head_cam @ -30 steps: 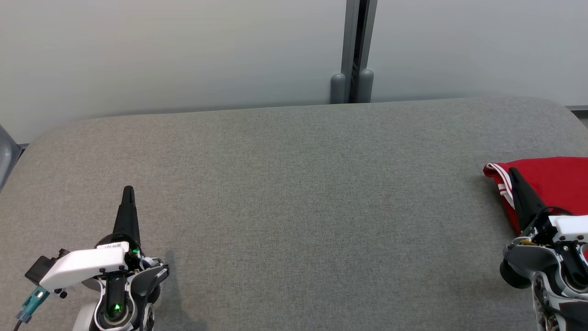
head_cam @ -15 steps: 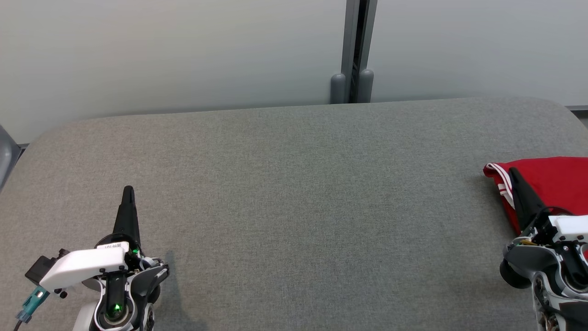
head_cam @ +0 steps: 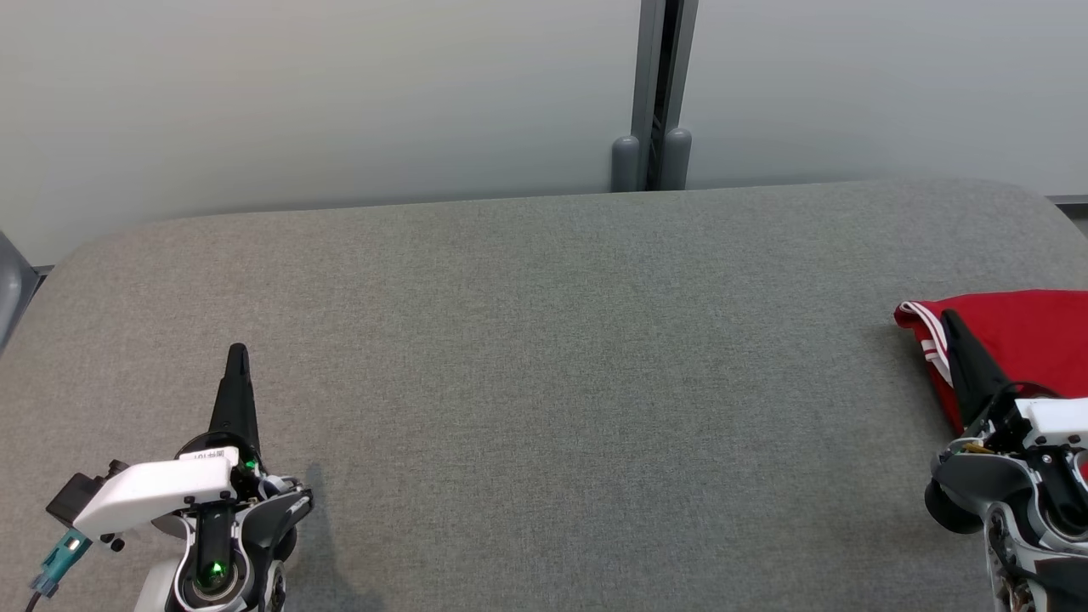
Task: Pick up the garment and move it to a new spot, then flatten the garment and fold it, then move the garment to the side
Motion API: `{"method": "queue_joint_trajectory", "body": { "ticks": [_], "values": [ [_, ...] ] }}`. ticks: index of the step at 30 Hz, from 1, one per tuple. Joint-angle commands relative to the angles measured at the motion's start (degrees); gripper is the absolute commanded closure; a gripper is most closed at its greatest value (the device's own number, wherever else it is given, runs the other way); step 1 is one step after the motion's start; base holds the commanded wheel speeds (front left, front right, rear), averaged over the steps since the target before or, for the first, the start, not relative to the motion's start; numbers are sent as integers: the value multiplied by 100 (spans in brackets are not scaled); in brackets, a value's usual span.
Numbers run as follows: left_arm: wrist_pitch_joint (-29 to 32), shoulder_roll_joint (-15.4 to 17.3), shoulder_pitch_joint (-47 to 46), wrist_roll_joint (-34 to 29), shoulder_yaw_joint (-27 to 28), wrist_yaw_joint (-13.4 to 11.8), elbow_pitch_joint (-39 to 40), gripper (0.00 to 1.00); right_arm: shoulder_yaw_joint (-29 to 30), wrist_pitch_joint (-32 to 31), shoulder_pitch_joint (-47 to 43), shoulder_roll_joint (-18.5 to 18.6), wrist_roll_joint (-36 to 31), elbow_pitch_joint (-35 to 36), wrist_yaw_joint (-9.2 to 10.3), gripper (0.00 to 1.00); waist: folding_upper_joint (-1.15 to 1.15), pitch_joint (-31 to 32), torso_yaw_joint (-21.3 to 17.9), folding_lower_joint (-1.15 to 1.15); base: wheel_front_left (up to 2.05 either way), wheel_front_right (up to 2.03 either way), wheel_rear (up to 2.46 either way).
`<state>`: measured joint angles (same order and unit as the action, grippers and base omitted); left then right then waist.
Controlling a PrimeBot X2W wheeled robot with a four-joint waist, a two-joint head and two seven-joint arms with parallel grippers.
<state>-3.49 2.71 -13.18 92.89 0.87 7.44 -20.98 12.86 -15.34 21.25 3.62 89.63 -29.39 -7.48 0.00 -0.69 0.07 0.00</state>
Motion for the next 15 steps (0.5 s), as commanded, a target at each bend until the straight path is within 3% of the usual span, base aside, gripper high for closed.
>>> {"method": "queue_joint_trajectory", "body": {
  "ticks": [1, 15],
  "values": [
    [23, 19, -83, 17, 21, 22, 1, 100, 5, -11, 39, 48, 4, -7, -2, 100, 0, 0, 0, 0, 0, 0, 0],
    [23, 19, -83, 17, 21, 22, 2, 100, 3, -10, 38, 48, 7, -7, -2, 100, 0, 0, 0, 0, 0, 0, 0]
  ]
}}
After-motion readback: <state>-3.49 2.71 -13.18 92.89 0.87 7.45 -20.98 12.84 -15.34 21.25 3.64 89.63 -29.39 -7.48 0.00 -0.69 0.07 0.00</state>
